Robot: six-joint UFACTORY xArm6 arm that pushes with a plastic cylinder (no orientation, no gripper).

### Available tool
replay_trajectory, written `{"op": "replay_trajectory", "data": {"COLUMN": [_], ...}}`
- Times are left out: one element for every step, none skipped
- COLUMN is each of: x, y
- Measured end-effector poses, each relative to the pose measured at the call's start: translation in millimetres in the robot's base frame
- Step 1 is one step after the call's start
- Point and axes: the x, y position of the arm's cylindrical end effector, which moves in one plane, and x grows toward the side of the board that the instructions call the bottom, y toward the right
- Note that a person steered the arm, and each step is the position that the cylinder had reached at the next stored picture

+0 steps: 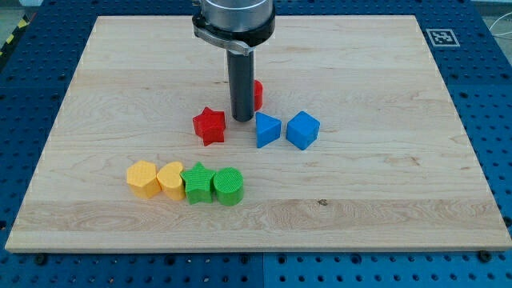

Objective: Push red star to the red circle

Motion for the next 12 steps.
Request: {"op": "replay_trajectory", "data": {"x": [10, 29, 39, 44, 50, 56, 59, 60, 58, 40, 32, 27], "y": [-7, -13, -15, -21, -31, -46, -61, -74, -85, -88, -92, -102]}}
